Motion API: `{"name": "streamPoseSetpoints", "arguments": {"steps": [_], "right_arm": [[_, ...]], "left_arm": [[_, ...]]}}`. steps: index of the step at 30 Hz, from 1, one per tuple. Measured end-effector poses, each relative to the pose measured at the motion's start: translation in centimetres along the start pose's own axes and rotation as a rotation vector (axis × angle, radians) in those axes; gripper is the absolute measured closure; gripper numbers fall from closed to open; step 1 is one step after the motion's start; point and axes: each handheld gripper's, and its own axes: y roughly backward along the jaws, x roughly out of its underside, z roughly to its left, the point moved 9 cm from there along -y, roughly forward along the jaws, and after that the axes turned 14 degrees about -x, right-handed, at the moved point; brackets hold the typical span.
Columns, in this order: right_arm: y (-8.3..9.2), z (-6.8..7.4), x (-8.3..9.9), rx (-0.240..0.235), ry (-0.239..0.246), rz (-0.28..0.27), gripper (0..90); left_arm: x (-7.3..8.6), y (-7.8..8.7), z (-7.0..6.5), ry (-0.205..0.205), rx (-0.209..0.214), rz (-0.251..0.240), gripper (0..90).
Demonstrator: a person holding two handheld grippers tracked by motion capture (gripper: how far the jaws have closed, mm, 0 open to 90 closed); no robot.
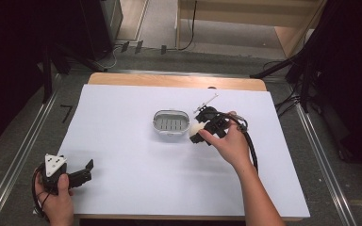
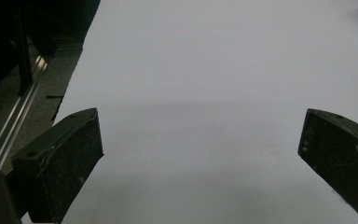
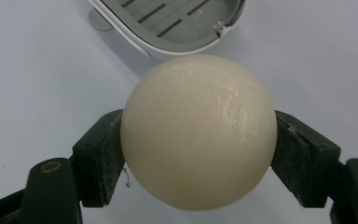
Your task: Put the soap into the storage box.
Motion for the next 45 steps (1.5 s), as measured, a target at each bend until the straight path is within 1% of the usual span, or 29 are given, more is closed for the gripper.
{"name": "streamPoseSetpoints", "arguments": {"steps": [2, 8, 16, 25, 31, 36, 45], "right_arm": [[0.0, 0.3, -0.4, -0.006, 0.008, -0.006, 25.2], [0.0, 1.0, -1.7, -0.005, 0.031, -0.001, 25.2], [-0.5, 1.6, -3.0, -0.008, 0.043, 0.004, 25.2], [-1.6, 1.9, -4.1, -0.014, 0.048, 0.015, 25.1], [-1.9, 2.0, -4.8, -0.022, 0.049, 0.012, 25.2], [-2.4, 1.9, -5.2, -0.019, 0.049, 0.018, 25.2], [-2.8, 2.1, -6.0, -0.023, 0.049, 0.015, 25.1]], "left_arm": [[0.0, 0.0, 0.0, 0.0, 0.0, 0.002, 0.1], [0.0, 0.0, 0.0, 0.0, 0.0, 0.003, 0.1], [0.0, 0.0, 0.0, 0.002, 0.0, 0.002, 0.1], [0.0, 0.0, 0.0, 0.002, 0.0, 0.005, 0.1], [0.0, 0.0, 0.0, 0.002, 0.0, 0.005, 0.1], [0.0, 0.0, 0.0, 0.004, 0.002, 0.004, 0.1], [0.0, 0.0, 0.0, 0.005, 0.003, 0.005, 0.1]]}}
